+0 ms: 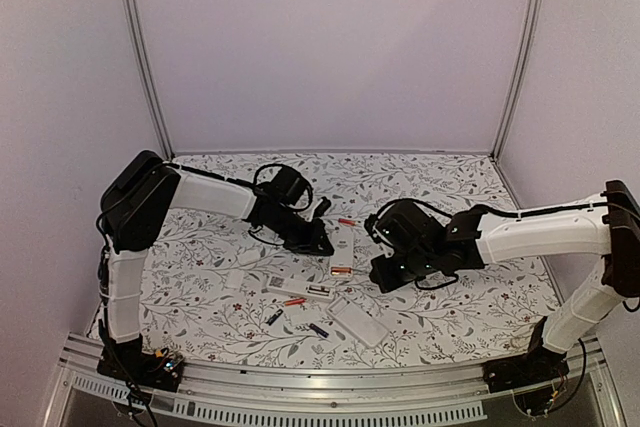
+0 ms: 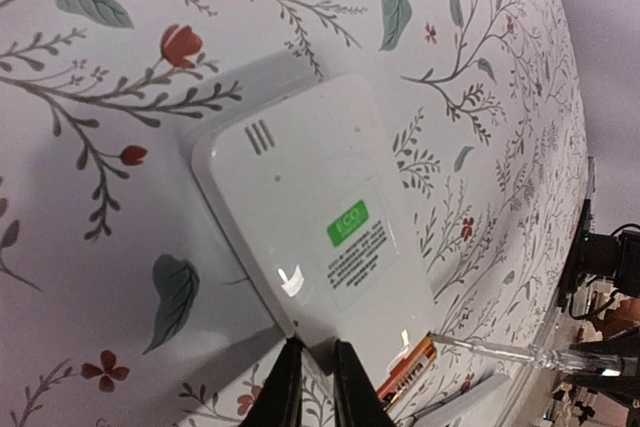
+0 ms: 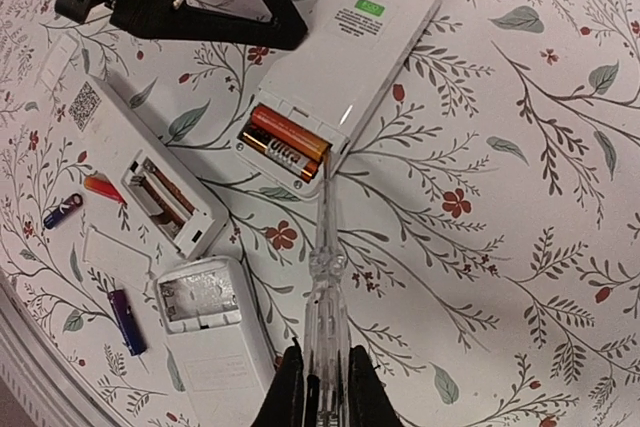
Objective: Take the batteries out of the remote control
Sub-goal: Pass from the right arm to the left
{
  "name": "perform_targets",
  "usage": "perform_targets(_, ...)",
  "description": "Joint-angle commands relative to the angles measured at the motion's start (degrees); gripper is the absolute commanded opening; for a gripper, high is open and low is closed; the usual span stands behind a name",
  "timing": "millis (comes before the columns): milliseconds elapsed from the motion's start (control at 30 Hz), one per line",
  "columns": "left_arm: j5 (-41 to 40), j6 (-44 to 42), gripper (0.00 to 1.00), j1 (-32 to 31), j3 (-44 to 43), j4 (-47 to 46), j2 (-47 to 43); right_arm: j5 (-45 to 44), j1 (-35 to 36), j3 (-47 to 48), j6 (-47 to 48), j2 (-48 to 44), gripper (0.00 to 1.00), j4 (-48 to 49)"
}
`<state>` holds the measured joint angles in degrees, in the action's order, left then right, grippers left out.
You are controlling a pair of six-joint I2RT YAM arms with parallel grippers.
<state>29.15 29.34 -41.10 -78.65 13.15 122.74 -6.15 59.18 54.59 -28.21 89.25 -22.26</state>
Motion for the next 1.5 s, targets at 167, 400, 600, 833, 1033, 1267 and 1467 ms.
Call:
perform_targets(167, -2.2, -0.8, 0.10, -2.0, -0.3, 2.2, 2.6, 8.7, -0.2, -1.6, -3.2, -3.2, 0.00, 12.0)
perform_targets(400, -2.2, -0.8, 0.09, -2.5, 0.1, 2.2, 2.6, 9.7, -1.0, -2.8, -4.7, -3.5, 0.00, 15.1)
perform_targets(600, -1.2, -1.1, 0.09, -2.4, 0.1, 1.7, 2.6, 6.9, -1.9, -2.7, -3.3, -4.2, 0.00, 10.0)
perform_targets(833, 1.3, -1.9, 0.09, -2.4, 0.4, 0.1, 2.6, 4.0, -3.0, -2.1, 2.6, -3.3, 0.00, 4.7)
perform_targets(1033, 2.4, -2.9, 0.09, -2.4, 0.3, -0.4, 2.3, 3.8, -3.1, 0.4, 9.2, -0.7, 0.00, 2.4)
perform_targets(1267, 3.8, -3.6, 0.09, -2.5, 0.0, -0.6, 2.4, 4.7, -3.1, 3.2, 15.9, 1.8, 0.00, -0.9)
perform_targets(1467, 3.9, -3.8, 0.09, -2.5, -0.3, -0.6, 2.5, 5.5, -2.7, 5.4, 20.6, 4.1, 0.00, -3.5)
